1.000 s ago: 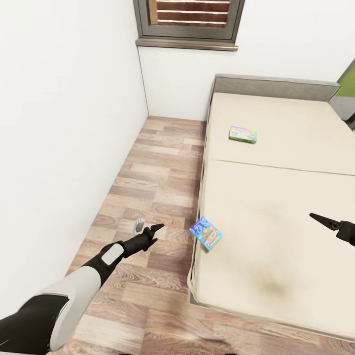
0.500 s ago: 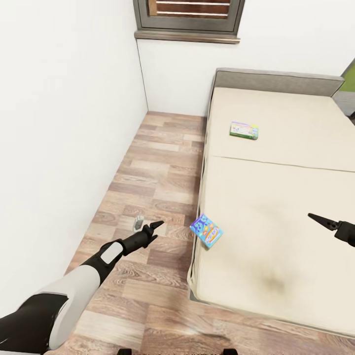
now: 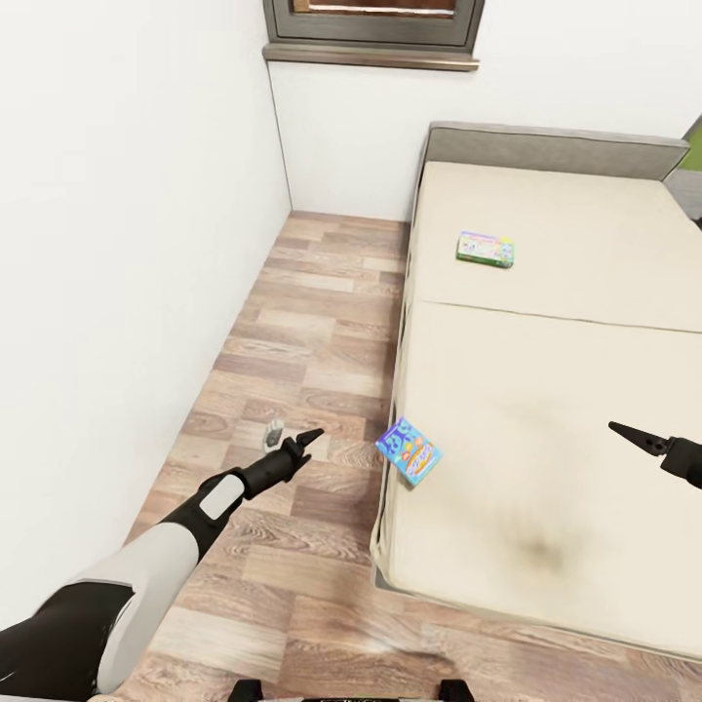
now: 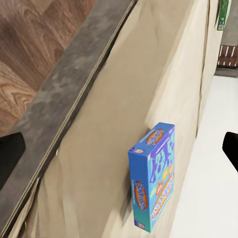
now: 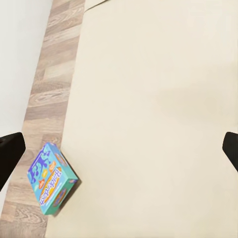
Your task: Put all the toys in the child's room - the three board games (two on the bed and one on the table), the two jigsaw puzzles on the table, and the tennis ball on the table - inside the toy box on the table in the child's room.
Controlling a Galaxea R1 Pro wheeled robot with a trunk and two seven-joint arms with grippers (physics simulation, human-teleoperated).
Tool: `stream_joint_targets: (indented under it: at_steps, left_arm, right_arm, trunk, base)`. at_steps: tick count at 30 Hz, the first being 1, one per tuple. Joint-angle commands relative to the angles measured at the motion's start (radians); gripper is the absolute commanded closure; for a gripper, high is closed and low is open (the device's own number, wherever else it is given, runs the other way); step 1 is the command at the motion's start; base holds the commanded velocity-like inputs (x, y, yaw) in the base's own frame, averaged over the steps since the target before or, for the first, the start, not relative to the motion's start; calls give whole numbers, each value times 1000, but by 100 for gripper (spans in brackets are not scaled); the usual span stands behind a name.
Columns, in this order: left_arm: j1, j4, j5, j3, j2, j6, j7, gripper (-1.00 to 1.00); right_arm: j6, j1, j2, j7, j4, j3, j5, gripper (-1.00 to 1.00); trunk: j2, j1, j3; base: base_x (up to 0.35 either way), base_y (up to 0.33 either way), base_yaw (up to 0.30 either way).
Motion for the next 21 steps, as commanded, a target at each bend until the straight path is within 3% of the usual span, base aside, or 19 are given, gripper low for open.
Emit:
stream_joint_targets:
  at_steps: [1, 12, 21]
  left_arm:
    - [0, 0, 10, -6, 1, 5, -1, -100]
    - [0, -5, 9, -8, 3, -23, -27, -100]
    - [0, -5, 7, -41, 6, -33, -76, -100]
  right_arm:
    - [7, -1, 0, -1, 0, -1, -6, -100]
    - [7, -1, 0, -1, 0, -2, -6, -100]
    - [7, -1, 0, -1, 0, -2, -6, -100]
  trunk:
    - [0, 0, -2]
    - [0, 0, -20]
    - [0, 0, -35]
  base:
    - [0, 0, 0]
    - [0, 0, 0]
    - [0, 0, 0]
